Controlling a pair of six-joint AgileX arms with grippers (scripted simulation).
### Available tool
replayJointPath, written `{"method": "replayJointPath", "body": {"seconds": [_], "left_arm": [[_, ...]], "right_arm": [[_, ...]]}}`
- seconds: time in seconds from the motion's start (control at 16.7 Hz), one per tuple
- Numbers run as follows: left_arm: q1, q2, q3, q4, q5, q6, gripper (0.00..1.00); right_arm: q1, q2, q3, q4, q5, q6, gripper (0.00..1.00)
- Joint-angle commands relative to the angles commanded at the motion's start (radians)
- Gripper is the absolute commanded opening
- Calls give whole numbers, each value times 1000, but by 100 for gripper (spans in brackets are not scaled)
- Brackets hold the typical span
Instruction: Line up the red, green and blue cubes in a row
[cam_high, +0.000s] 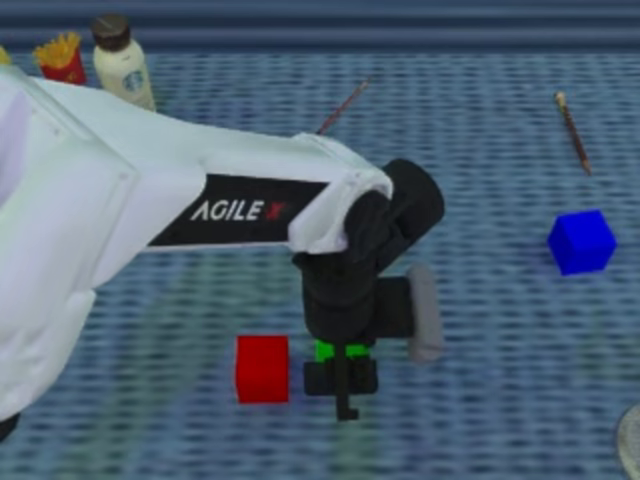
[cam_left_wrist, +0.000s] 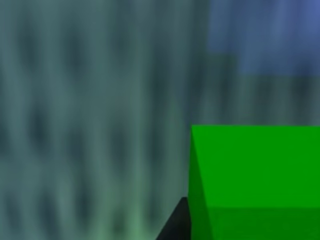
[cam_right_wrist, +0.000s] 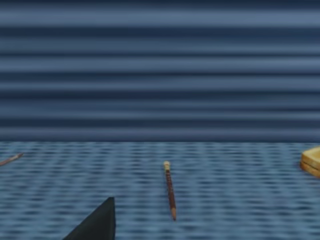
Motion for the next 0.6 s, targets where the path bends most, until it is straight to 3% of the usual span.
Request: {"method": "replayJointPath", "body": {"seconds": [0.18,0.6], "left_arm": [[0,0,0,0,0,0,0],[0,0,0,0,0,0,53]], "right_arm": [[0,0,0,0,0,0,100],[0,0,0,0,0,0,100]]}}
